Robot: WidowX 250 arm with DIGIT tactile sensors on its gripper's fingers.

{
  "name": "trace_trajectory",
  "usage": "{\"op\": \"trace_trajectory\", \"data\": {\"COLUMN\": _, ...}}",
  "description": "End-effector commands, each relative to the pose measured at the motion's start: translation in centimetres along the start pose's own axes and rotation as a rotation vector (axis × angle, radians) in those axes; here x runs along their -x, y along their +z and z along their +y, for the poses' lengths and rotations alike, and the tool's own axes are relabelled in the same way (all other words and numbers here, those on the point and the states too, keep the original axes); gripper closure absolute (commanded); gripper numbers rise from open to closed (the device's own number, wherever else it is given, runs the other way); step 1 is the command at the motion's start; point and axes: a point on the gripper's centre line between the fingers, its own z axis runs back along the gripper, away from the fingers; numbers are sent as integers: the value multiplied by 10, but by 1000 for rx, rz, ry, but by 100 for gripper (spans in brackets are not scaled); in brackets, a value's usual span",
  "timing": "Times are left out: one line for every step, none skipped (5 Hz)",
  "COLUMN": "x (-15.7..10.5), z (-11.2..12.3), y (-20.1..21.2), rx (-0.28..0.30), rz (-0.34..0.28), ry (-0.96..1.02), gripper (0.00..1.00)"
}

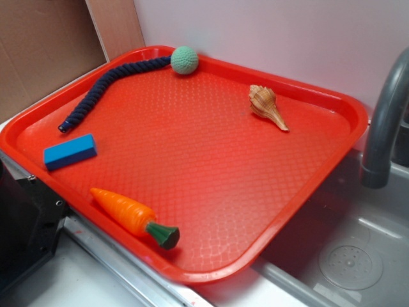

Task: Grab the shell.

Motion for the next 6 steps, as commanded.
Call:
{"op": "trace_trajectory", "data": {"x": -46, "z": -3, "y": -18, "rx": 61, "rz": -78, "ry": 197, "gripper": 0}}
{"op": "trace_trajectory", "data": {"x": -63, "z": -10, "y": -31, "rx": 115, "rz": -111, "ry": 325, "gripper": 0}}
{"op": "trace_trajectory", "data": {"x": -74, "z": -18, "y": -40, "rx": 124, "rz": -150, "ry": 422, "gripper": 0}}
{"op": "trace_trajectory", "data": {"x": -86, "z": -29, "y": -53, "rx": 157, "rz": -200, "ry": 530, "gripper": 0}}
{"op": "trace_trajectory", "data": {"x": -102, "z": -37, "y": -64, "rx": 163, "rz": -214, "ry": 571, "gripper": 0}}
{"op": "trace_trajectory", "data": {"x": -119, "z": -54, "y": -81, "rx": 167, "rz": -216, "ry": 639, "gripper": 0}}
